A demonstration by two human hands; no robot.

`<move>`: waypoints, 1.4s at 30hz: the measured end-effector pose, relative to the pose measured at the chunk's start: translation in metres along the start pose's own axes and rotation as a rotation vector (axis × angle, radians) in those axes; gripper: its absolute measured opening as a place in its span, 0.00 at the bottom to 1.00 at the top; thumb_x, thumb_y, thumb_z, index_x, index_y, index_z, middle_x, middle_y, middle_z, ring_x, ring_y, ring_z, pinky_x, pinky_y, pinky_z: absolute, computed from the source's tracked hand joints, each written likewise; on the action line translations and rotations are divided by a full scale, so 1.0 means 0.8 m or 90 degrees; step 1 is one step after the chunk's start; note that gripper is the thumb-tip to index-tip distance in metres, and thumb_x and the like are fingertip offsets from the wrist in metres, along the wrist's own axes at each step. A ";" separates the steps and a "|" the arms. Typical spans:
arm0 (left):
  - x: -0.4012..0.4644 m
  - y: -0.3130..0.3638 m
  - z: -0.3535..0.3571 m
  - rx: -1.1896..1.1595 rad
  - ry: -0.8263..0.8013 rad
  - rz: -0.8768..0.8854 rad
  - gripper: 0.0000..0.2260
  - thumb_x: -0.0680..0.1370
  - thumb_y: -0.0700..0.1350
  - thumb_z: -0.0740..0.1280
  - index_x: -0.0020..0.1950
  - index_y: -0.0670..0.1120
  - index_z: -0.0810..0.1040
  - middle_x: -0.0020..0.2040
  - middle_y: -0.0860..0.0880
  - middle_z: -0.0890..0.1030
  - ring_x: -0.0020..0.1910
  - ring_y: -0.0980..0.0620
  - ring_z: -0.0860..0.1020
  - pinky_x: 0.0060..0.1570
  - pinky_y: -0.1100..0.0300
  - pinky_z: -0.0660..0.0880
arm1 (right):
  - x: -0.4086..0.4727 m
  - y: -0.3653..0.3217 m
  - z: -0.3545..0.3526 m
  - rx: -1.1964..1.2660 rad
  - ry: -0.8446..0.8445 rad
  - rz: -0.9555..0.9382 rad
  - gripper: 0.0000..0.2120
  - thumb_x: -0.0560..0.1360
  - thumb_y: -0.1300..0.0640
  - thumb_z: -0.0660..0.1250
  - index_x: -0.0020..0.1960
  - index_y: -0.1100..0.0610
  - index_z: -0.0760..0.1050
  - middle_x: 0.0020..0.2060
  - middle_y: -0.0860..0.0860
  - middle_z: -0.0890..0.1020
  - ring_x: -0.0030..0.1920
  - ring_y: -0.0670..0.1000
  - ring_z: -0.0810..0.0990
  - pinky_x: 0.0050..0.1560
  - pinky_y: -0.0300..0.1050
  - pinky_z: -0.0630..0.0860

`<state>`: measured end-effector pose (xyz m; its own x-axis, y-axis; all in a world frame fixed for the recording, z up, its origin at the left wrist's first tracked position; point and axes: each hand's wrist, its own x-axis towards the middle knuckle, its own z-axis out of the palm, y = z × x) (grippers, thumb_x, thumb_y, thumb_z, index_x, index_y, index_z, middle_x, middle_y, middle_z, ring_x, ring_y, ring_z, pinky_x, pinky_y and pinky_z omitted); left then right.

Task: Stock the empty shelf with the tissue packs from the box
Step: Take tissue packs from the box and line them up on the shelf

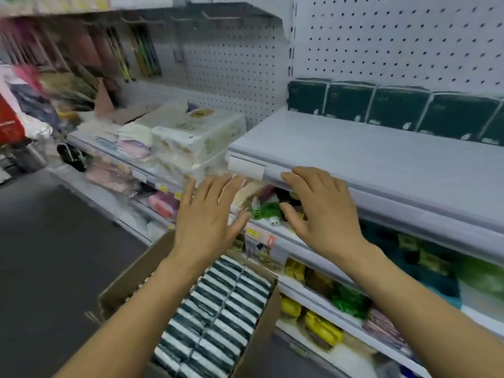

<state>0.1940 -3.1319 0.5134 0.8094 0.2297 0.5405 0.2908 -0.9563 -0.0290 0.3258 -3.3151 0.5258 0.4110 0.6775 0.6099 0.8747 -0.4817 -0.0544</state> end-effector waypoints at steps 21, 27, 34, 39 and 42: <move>-0.262 -0.302 0.188 -0.266 -0.524 -0.526 0.25 0.81 0.59 0.60 0.74 0.47 0.68 0.71 0.45 0.70 0.64 0.46 0.74 0.61 0.49 0.72 | -0.016 -0.224 0.370 0.132 -0.595 0.004 0.17 0.80 0.45 0.59 0.64 0.51 0.73 0.61 0.50 0.75 0.61 0.52 0.74 0.52 0.48 0.76; -0.293 -0.325 0.266 -0.215 -0.626 -0.480 0.26 0.80 0.52 0.65 0.76 0.49 0.64 0.73 0.46 0.66 0.68 0.45 0.69 0.63 0.48 0.72 | -0.024 -0.244 0.468 0.087 -0.659 -0.041 0.19 0.80 0.43 0.58 0.64 0.53 0.76 0.61 0.52 0.75 0.61 0.53 0.73 0.52 0.48 0.77; -0.293 -0.318 0.326 -0.154 -0.737 -0.340 0.28 0.77 0.41 0.65 0.76 0.53 0.64 0.73 0.48 0.66 0.69 0.44 0.68 0.64 0.48 0.72 | -0.042 -0.264 0.527 -0.019 -0.661 -0.100 0.24 0.78 0.38 0.58 0.60 0.57 0.75 0.59 0.56 0.75 0.58 0.55 0.74 0.47 0.48 0.73; -0.289 -0.308 0.337 -0.038 -0.765 -0.298 0.25 0.78 0.37 0.63 0.73 0.53 0.67 0.69 0.48 0.68 0.67 0.44 0.68 0.59 0.49 0.73 | -0.052 -0.278 0.542 -0.059 -0.633 -0.148 0.24 0.77 0.40 0.62 0.62 0.59 0.72 0.60 0.56 0.74 0.59 0.55 0.73 0.48 0.48 0.72; -0.292 -0.307 0.339 -0.011 -0.750 -0.269 0.25 0.78 0.36 0.63 0.74 0.51 0.66 0.68 0.48 0.69 0.67 0.44 0.68 0.58 0.50 0.72 | -0.057 -0.285 0.543 -0.069 -0.619 -0.185 0.23 0.77 0.41 0.62 0.61 0.58 0.72 0.59 0.55 0.74 0.58 0.55 0.72 0.49 0.49 0.70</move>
<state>0.0721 -2.9016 0.1662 0.6211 0.5319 -0.5756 0.6387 -0.7691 -0.0216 0.2190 -2.9947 0.1667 0.2600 0.9109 -0.3204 0.9656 -0.2424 0.0944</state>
